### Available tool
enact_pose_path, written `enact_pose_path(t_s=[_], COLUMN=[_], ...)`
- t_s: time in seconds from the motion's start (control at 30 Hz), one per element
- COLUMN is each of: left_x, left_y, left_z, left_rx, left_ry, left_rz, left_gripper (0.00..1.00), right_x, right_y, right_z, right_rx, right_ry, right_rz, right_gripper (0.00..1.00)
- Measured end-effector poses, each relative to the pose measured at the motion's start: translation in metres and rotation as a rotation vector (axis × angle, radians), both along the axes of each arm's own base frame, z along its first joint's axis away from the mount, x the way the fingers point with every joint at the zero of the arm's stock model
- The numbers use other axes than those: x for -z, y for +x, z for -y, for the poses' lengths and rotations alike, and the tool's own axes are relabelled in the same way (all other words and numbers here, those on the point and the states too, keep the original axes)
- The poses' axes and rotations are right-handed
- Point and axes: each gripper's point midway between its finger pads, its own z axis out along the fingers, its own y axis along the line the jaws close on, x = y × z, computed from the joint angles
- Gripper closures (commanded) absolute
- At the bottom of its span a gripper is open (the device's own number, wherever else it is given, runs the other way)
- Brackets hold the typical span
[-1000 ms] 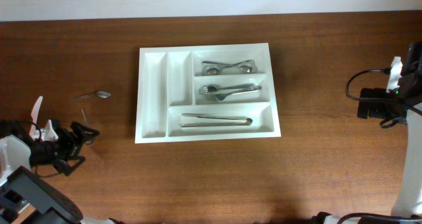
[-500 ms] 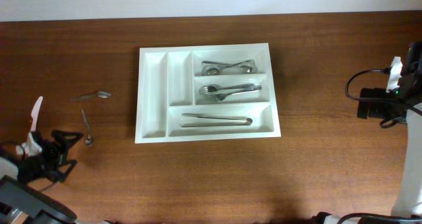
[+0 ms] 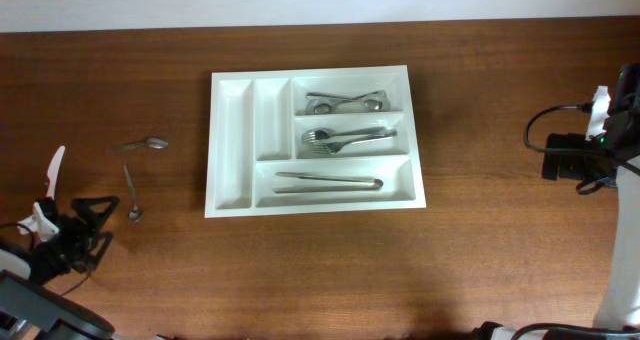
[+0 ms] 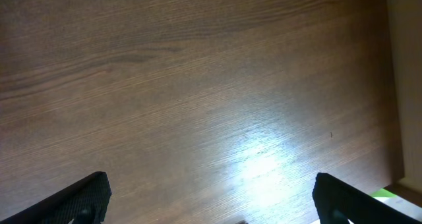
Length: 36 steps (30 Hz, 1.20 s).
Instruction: Pack container
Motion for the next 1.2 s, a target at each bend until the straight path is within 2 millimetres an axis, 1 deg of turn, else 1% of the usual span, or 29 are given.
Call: enact_pose_path(t_s=[0.1, 0.17, 0.33, 0.67, 0.8, 0.9, 1.2], left_x=[0.003, 0.009, 0.024, 0.036, 0.042, 0.042, 0.042], left_y=[0.001, 0.000, -0.009, -0.013, -0.015, -0.013, -0.010], left_z=[0.007, 0.014, 0.027, 0.017, 0.010, 0.006, 0.002], left_rx=[0.002, -0.006, -0.038, -0.120, -0.165, -0.188, -0.212], left_ry=[-0.023, -0.042, -0.104, -0.117, -0.111, -0.112, -0.116], left_rz=[0.048, 0.064, 0.025, -0.080, -0.127, -0.133, -0.134], left_gripper=[0.01, 0.01, 0.01, 0.01, 0.01, 0.01, 0.01], right_x=[0.000, 0.000, 0.000, 0.000, 0.000, 0.000, 0.000], right_y=[0.000, 0.000, 0.000, 0.000, 0.000, 0.000, 0.000], right_z=[0.000, 0.000, 0.000, 0.000, 0.000, 0.000, 0.000], right_rx=[0.000, 0.000, 0.000, 0.000, 0.001, 0.000, 0.000], right_ry=[0.000, 0.000, 0.000, 0.000, 0.000, 0.000, 0.000], right_rz=[0.000, 0.000, 0.000, 0.000, 0.000, 0.000, 0.000], right_gripper=[0.01, 0.01, 0.01, 0.01, 0.01, 0.01, 0.01])
